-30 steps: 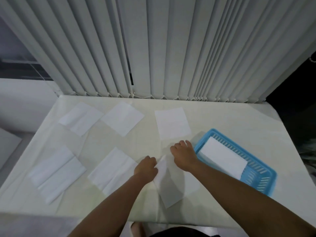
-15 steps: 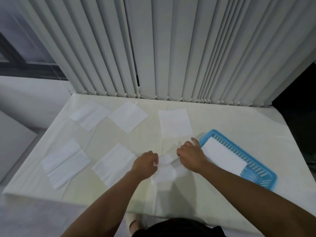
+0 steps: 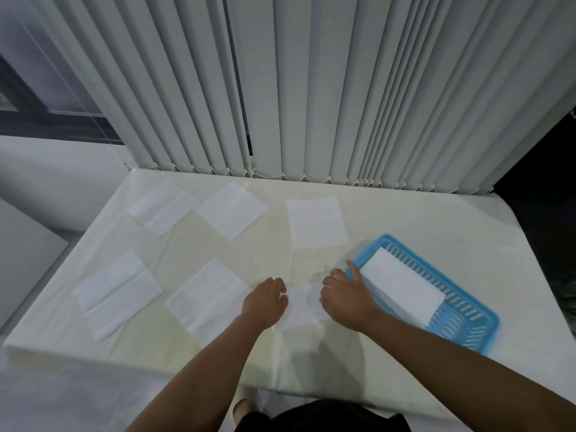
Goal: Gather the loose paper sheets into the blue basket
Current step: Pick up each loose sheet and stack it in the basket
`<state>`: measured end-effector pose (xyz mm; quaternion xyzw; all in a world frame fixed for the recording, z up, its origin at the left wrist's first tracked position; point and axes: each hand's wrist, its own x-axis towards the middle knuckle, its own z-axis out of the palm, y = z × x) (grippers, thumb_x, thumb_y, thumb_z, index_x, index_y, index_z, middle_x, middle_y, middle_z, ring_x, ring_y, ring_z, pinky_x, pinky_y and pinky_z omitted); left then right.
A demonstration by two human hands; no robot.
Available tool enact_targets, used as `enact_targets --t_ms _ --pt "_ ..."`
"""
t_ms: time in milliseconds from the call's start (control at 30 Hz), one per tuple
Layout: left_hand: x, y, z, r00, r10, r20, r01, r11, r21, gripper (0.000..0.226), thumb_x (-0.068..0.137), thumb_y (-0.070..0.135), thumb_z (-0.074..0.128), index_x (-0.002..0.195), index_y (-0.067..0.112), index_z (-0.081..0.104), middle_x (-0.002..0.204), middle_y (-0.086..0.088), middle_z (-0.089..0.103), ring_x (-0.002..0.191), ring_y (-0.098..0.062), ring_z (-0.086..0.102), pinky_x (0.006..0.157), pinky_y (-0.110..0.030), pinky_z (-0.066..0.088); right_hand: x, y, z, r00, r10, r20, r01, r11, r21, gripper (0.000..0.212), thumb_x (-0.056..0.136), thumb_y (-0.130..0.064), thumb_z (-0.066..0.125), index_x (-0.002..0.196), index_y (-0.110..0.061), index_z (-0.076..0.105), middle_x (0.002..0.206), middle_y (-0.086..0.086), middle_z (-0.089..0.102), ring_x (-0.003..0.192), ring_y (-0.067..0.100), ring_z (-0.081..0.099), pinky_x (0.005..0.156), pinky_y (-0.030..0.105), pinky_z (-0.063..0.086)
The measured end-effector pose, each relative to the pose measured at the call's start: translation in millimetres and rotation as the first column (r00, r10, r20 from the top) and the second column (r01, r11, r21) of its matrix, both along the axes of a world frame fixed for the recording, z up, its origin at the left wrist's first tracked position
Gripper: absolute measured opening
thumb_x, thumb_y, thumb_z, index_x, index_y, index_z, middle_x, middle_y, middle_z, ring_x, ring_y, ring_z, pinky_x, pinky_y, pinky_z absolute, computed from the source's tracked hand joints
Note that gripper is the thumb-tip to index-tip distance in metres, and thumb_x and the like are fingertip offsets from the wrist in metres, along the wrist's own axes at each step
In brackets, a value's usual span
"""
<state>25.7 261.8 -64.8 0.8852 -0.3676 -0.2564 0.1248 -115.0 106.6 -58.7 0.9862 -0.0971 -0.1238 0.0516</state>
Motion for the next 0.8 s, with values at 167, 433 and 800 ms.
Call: enact_targets --t_ms 167,433,800 --pt "10.2 -0.1 -5.8 0.996 -0.024 0.090 0.019 0.998 0.063 0.037 0.097 0.027 0.044 0.133 0.021 0.045 0.131 -0.001 0.050 0.126 -0.021 0.045 0.096 -0.034 0.043 15.8 -1.1 -2.7 0.985 -0.060 -0.165 0.044 0.994 -0.096 0.044 0.099 -0.027 0.040 0.141 -0.015 0.040 0.154 0.010 0.032 0.148 0.035 0.011 0.105 0.068 -0.019" --pt "12.3 -6.6 -12.0 0.999 0.024 -0.032 -0.021 0.997 0.076 0.025 0.089 0.038 0.054 0.108 0.023 0.060 0.112 0.001 0.059 0.112 -0.019 0.053 0.086 -0.031 0.044 25.5 1.6 -0.3 0.987 -0.108 -0.115 0.101 0.993 -0.064 0.043 0.090 -0.019 0.057 0.131 -0.016 0.044 0.136 0.011 0.051 0.136 0.032 0.032 0.115 0.062 -0.004" --pt "31.0 -41.2 36.2 0.661 0.341 -0.669 -0.626 0.741 -0.241 0.010 0.088 0.016 0.058 0.079 0.011 0.056 0.086 -0.007 0.060 0.075 -0.018 0.057 0.065 -0.027 0.053 5.9 -10.3 10.8 0.674 -0.617 0.407 0.424 0.774 0.470 0.047 0.083 -0.030 0.060 0.129 -0.024 0.055 0.125 -0.005 0.060 0.120 0.025 0.050 0.105 0.040 0.032"
